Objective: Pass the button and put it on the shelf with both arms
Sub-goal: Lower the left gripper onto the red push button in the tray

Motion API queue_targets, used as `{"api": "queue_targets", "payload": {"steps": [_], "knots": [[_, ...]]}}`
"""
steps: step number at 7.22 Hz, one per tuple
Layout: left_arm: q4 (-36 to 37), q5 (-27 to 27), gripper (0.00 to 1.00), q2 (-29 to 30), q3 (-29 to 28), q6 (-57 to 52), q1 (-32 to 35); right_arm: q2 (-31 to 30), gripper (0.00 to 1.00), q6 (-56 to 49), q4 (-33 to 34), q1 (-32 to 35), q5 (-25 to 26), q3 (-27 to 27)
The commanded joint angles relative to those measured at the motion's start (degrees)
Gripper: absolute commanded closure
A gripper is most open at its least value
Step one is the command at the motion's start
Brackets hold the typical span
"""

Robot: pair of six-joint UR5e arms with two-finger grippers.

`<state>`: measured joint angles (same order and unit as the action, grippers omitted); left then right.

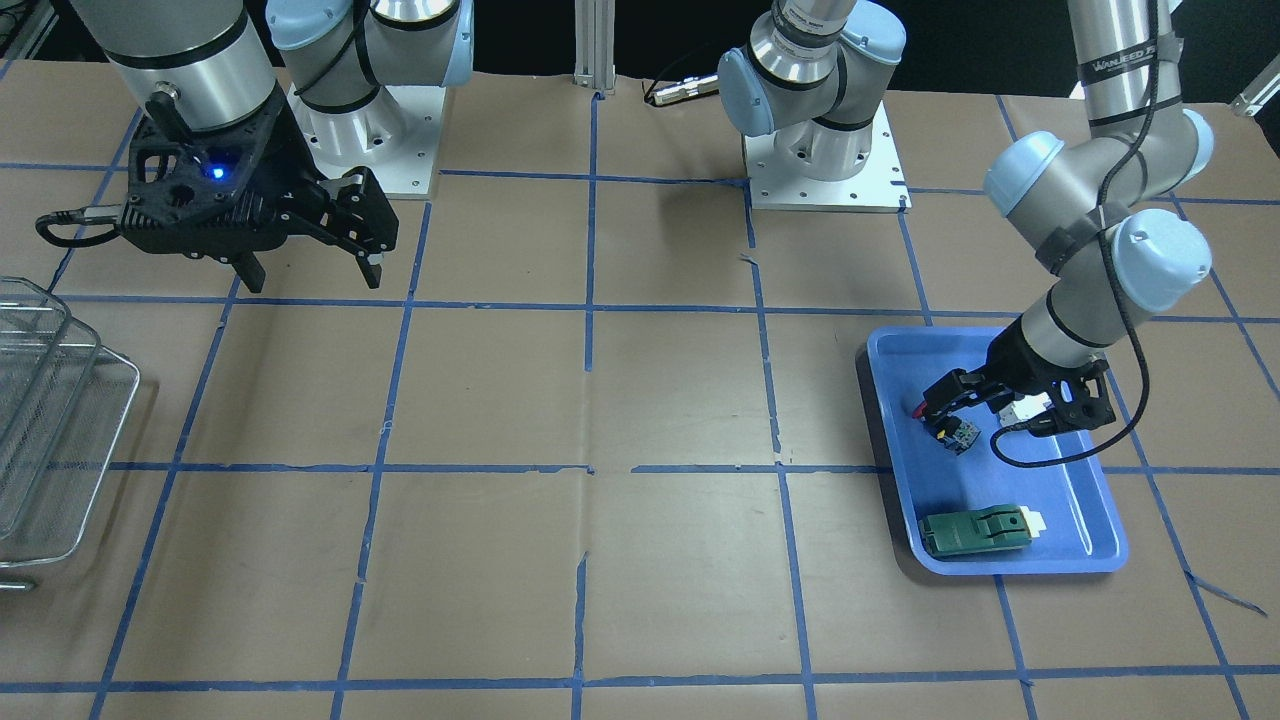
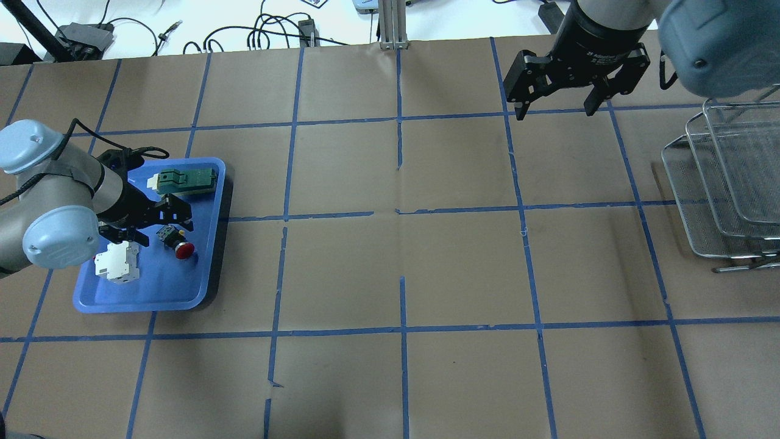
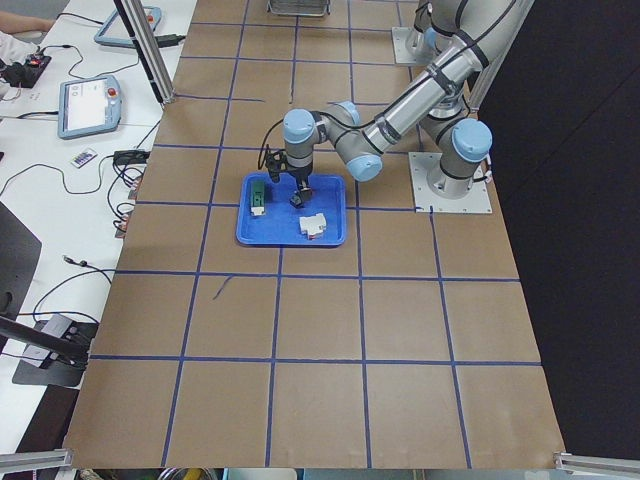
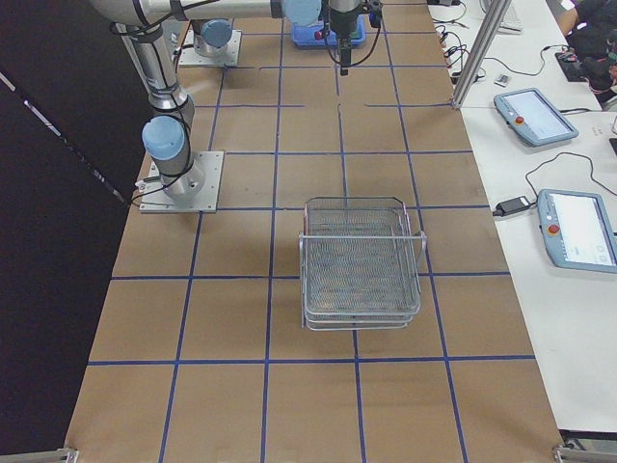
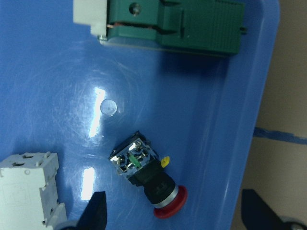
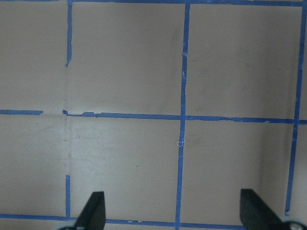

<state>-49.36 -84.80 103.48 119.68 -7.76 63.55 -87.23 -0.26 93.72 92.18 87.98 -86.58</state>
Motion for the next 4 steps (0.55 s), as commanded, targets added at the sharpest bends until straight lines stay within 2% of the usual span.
{"api": "queue_targets", "payload": {"steps": [1, 2, 4], "knots": [[1.2, 0.07, 0.0, 0.75, 2.31, 6.53, -0.01, -0.04, 0.0, -0.01, -0.03, 0.02, 0.0, 0.01], [1.81, 0.08, 0.05, 1.54, 2.31, 6.62, -0.01, -0.04, 0.0, -0.01, -0.03, -0.07, 0.0, 0.01], [6.81, 0.08, 0.07, 3.13, 2.23, 5.49, -0.01, 0.05, 0.0, 0.08, 0.15, -0.15, -0.09, 0.01]]}}
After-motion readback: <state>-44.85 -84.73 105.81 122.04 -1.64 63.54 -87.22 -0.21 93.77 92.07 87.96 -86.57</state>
